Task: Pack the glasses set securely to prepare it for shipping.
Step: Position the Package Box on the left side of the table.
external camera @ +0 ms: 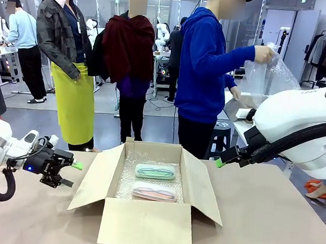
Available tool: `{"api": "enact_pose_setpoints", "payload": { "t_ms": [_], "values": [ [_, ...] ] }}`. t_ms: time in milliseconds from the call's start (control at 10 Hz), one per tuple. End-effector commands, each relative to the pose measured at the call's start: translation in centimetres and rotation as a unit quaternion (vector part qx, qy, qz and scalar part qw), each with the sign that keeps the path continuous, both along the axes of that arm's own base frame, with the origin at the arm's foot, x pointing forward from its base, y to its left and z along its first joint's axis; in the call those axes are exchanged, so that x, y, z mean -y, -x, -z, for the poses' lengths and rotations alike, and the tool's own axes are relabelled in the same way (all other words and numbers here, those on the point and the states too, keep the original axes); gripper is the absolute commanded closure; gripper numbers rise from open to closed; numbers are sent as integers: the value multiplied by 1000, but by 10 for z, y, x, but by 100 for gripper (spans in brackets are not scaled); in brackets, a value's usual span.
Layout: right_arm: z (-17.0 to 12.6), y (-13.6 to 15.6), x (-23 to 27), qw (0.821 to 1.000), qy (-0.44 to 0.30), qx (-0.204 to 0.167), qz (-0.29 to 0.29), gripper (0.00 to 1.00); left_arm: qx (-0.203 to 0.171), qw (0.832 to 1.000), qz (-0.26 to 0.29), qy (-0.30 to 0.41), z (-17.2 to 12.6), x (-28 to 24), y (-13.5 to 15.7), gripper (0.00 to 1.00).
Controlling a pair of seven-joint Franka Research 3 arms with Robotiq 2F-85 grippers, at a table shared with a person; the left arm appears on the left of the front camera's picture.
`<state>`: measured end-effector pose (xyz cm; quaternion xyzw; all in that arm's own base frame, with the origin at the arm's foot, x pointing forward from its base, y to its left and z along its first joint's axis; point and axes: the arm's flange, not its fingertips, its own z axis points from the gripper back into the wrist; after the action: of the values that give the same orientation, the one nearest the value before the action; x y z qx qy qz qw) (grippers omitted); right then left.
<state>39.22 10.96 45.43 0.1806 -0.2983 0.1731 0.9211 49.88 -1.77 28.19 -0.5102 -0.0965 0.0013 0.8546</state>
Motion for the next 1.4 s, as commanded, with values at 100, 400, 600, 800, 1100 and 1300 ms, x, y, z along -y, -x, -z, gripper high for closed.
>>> {"api": "enact_pose_setpoints", "payload": {
  "t_ms": [100,400,600,800,1100,1300],
  "values": [
    [-4,1,-3,1000,-4,-5,9,0,-14,999,9,35,23,11,-6,0],
    [-4,1,-3,1000,-4,-5,9,0,-61,990,10,125,39,19,-2,0],
    [-4,1,-3,1000,-4,-5,9,0,-65,987,24,143,38,22,3,37],
    [-4,1,-3,1000,-4,-5,9,0,-59,981,12,184,30,16,1,97],
    [-4,1,-3,1000,-4,-5,9,0,-79,971,15,223,21,0,4,100],
    [-4,1,-3,1000,-4,-5,9,0,-77,971,25,226,17,3,10,100]
  ]
}}
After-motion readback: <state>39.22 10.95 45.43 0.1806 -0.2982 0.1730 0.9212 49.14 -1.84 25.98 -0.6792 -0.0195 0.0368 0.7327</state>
